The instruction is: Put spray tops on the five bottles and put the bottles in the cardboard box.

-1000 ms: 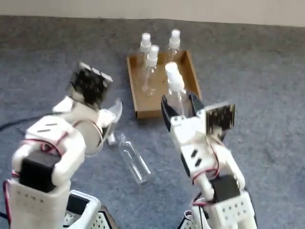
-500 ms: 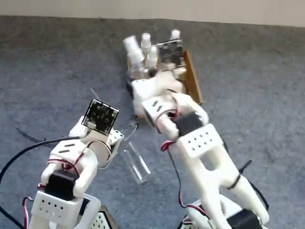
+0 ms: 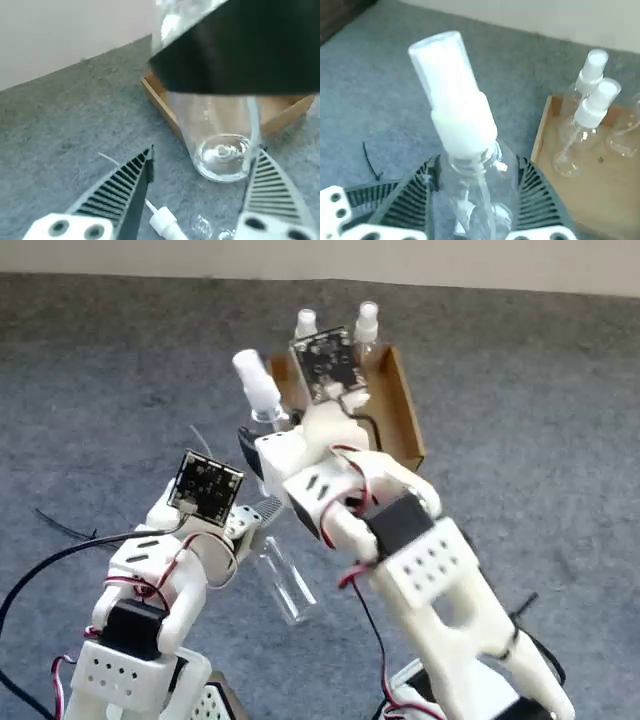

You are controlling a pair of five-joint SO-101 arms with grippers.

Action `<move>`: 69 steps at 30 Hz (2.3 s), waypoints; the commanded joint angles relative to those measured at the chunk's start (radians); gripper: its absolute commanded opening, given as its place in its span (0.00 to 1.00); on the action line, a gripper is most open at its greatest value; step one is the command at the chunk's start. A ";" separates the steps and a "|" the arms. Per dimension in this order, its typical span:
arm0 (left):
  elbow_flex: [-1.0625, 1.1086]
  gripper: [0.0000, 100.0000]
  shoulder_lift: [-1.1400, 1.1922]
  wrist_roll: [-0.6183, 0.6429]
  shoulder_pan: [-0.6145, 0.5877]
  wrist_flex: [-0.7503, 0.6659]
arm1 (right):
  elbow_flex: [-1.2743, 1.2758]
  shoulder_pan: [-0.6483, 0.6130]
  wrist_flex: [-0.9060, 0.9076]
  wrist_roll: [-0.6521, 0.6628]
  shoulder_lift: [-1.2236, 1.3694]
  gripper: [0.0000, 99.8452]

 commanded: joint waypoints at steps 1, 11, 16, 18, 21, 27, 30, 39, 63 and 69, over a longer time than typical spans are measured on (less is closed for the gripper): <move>-0.005 0.28 0.004 0.005 -0.019 -0.025 | 0.007 -0.004 0.004 0.029 -0.127 0.00; 0.027 0.28 -0.005 0.005 -0.025 -0.014 | -0.031 0.369 -0.093 0.087 0.001 0.00; 0.079 0.28 -0.005 0.002 -0.027 -0.018 | -0.044 0.458 -0.305 0.110 0.136 0.00; 0.087 0.26 -0.005 0.002 -0.027 -0.018 | -0.042 0.458 -0.371 0.114 0.186 0.00; 0.091 0.21 -0.005 -0.046 -0.027 -0.018 | -0.010 0.458 -0.478 0.110 0.260 0.00; 0.148 0.20 -0.005 -0.068 -0.027 -0.101 | 0.165 0.452 -0.769 0.109 0.361 0.00; 0.153 0.20 -0.005 -0.068 -0.027 -0.114 | 0.222 0.452 -0.849 0.109 0.395 0.00; 0.153 0.20 -0.005 -0.068 -0.027 -0.114 | 0.248 0.450 -0.975 0.109 0.530 0.00; 0.156 0.20 -0.005 -0.068 -0.025 -0.114 | 0.245 0.450 -1.138 0.109 0.707 0.00; 0.156 0.20 -0.005 -0.068 -0.025 -0.114 | 0.246 0.450 -1.133 0.115 0.707 0.01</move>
